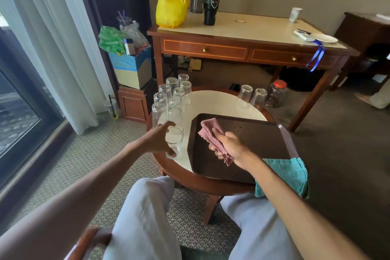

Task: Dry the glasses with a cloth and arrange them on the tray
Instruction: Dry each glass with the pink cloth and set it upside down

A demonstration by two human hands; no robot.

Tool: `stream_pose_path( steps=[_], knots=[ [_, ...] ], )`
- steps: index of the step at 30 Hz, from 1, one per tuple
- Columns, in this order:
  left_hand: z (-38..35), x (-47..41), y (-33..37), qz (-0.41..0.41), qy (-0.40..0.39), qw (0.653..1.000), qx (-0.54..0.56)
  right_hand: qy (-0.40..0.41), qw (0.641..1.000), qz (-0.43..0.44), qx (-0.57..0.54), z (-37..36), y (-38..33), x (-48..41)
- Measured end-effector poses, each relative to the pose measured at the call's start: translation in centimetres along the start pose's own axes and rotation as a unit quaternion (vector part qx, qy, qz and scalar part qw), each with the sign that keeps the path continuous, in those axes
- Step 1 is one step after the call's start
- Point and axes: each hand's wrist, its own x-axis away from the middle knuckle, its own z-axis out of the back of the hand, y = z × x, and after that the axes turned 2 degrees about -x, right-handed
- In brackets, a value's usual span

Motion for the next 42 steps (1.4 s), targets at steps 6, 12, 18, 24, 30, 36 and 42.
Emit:
stream_pose_path(
  steps=[6,12,18,24,30,36,42],
  knots=[
    [-2.8,-0.1,-2.0,0.015,0.119,0.986,0.116,-0.038,0.999,-0.005,-0.020,-1.0,0.6,0.1],
    [-1.2,-0.4,0.9,-0.098,0.101,0.979,0.147,-0.098,0.987,-0.002,-0.125,-0.1,-0.9,0.1],
    [1.4,0.0,5.9,-0.182,0.069,0.979,0.067,-0.089,0.996,-0.013,-0.027,1.8,-1.7,1.3],
    [3.7,1.0,10.0,-0.234,-0.004,0.972,0.011,-0.091,0.991,-0.034,0.096,4.3,-2.7,2.8],
    [5.3,2.2,13.1,-0.260,-0.072,0.963,-0.002,-0.124,0.984,-0.015,0.125,5.4,-3.3,3.2],
    [6.3,2.6,12.6,-0.186,-0.099,0.947,0.241,-0.026,0.992,0.075,0.098,5.7,-4.4,3.9],
    [6.0,3.2,15.8,0.032,-0.184,0.884,0.429,0.095,0.936,0.112,0.318,5.3,-4.2,2.5]
  ],
)
